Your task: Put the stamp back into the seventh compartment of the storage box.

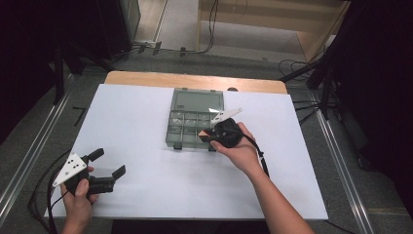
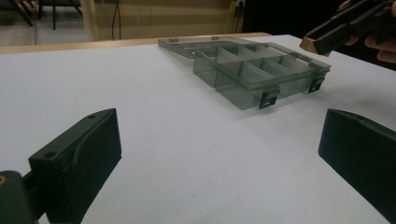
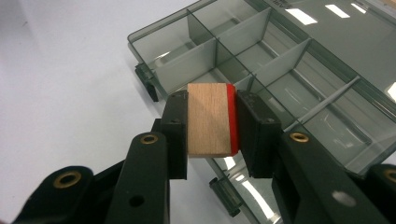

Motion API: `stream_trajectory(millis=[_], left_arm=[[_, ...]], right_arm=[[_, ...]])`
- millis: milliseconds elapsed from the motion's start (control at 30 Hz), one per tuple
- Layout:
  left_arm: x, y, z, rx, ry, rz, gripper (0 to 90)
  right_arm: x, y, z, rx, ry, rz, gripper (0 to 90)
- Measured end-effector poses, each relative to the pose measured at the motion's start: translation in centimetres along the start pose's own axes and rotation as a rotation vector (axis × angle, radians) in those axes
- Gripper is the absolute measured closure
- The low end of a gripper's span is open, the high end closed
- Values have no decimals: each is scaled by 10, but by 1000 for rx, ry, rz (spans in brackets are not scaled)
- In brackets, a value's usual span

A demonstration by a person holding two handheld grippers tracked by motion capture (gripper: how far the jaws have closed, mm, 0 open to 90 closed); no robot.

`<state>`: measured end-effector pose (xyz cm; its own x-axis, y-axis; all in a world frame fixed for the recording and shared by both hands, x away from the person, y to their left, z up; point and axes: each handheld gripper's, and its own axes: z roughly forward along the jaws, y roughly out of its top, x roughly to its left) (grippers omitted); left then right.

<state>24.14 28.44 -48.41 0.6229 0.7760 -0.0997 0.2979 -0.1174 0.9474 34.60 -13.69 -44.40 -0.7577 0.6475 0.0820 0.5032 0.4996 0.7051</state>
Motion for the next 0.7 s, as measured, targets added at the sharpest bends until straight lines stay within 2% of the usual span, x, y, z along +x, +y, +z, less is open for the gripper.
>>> stream_trajectory(millis=[700], left_arm=[[-1, 0, 1, 1, -3, 1, 0]], right_arm=[[-13, -6, 26, 40, -31, 57, 643]])
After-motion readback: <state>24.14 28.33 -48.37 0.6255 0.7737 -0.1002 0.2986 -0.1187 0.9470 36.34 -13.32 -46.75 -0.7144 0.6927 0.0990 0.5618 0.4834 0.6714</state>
